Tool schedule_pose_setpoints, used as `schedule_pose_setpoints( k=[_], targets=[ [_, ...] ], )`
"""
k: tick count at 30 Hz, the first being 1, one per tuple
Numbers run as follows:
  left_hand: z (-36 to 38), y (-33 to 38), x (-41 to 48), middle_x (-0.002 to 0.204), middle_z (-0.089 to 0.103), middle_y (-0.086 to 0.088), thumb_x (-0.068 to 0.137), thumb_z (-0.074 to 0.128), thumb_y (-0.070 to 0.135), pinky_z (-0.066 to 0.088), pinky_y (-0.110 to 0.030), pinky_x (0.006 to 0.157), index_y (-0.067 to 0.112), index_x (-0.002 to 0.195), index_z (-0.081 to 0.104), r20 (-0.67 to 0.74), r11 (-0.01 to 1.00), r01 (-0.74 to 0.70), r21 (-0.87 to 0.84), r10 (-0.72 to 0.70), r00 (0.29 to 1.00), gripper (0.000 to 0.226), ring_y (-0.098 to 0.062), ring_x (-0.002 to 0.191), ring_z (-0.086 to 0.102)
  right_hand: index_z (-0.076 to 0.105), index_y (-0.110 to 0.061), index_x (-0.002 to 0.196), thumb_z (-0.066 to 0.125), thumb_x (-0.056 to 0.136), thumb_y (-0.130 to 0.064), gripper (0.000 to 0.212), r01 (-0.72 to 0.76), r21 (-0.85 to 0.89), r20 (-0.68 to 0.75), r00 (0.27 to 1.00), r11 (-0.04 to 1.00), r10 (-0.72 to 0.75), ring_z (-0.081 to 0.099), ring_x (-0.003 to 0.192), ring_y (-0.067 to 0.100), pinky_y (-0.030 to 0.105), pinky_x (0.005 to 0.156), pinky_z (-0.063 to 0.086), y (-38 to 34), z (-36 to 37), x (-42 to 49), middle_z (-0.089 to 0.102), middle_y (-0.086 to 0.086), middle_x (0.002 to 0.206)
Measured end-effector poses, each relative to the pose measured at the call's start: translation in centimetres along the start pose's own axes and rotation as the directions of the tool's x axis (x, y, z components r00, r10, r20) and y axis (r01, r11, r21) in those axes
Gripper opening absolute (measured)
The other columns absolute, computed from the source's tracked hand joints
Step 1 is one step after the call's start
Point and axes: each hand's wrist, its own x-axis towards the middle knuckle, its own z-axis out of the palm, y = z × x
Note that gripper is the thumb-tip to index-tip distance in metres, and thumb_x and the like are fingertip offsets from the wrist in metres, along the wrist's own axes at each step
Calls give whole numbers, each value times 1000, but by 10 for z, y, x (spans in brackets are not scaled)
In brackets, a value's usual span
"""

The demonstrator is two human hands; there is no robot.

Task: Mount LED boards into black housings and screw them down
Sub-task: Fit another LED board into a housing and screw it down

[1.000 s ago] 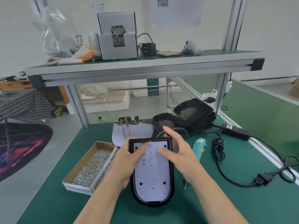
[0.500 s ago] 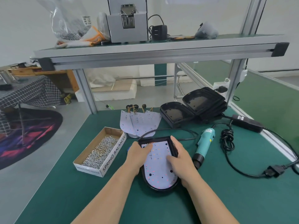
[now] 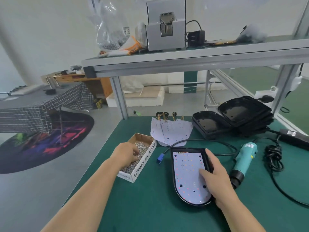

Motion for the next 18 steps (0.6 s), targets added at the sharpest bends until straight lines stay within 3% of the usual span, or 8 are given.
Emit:
schedule_pose_setpoints(
  k=[2, 5, 7, 11, 14, 16, 18],
  targets=[
    [7, -2, -1, 100, 71, 2, 87, 71, 14, 54, -31, 78, 29, 91, 73, -67, 998, -23, -61, 18, 998, 15, -18, 87, 67, 41, -31, 152, 50, 90, 10, 75, -2, 0, 1, 1000, 1000, 2, 50, 126, 10, 6, 75, 43, 0, 1, 0, 52, -15, 144],
    [11, -6, -3, 78, 68, 7, 82, 68, 4, 45, -25, 60, 28, 64, 59, -131, 992, -51, -114, 36, 991, 31, -17, 75, 64, 42, -33, 151, 51, 90, 10, 74, -13, 15, -6, 1000, 1000, 13, 55, 115, 8, 2, 61, 44, 1, 2, 1, 54, -16, 138],
    [11, -9, -4, 69, 66, 9, 81, 69, 4, 41, -21, 53, 25, 61, 61, -184, 989, -34, -146, 7, 983, 30, -15, 67, 64, 42, -34, 150, 51, 91, 9, 74, -14, 10, -7, 1000, 1000, 14, 55, 117, 7, 2, 64, 44, 1, 1, 1, 54, -18, 138],
    [8, -13, -4, 58, 69, 2, 82, 68, 1, 60, -31, 57, 20, 68, 72, -218, 934, 31, -357, -115, 969, 25, -16, 57, 69, 42, -35, 150, 51, 90, 8, 75, -13, -5, -3, 1000, 1000, 13, 53, 122, 8, 1, 68, 43, 0, 1, 0, 54, -18, 139],
    [7, -14, -6, 58, 71, 1, 83, 70, 1, 59, -29, 55, 22, 74, 75, -196, 870, 83, -486, -201, 960, 23, -13, 52, 67, 42, -37, 150, 50, 89, 7, 75, -20, -31, -19, 1000, 999, 19, 54, 123, 12, 15, 87, 46, -4, 2, -2, 56, -16, 139],
    [8, -13, -5, 58, 71, 1, 82, 74, 5, 61, -33, 60, 22, 73, 74, -206, 860, 91, -502, -221, 953, 19, -14, 51, 65, 42, -35, 151, 50, 88, 6, 75, -25, -74, -23, 999, 997, 24, 53, 127, 18, 32, 104, 45, -9, 3, -3, 56, -12, 142],
    [10, -12, -6, 56, 70, 0, 82, 76, 10, 62, -38, 62, 21, 73, 73, -219, 872, 97, -480, -226, 949, 15, -17, 51, 64, 45, -29, 150, 50, 86, 6, 73, 0, -146, -7, 1000, 989, -1, 50, 132, 18, 38, 114, 38, -14, 5, -5, 55, -7, 144]
  ],
)
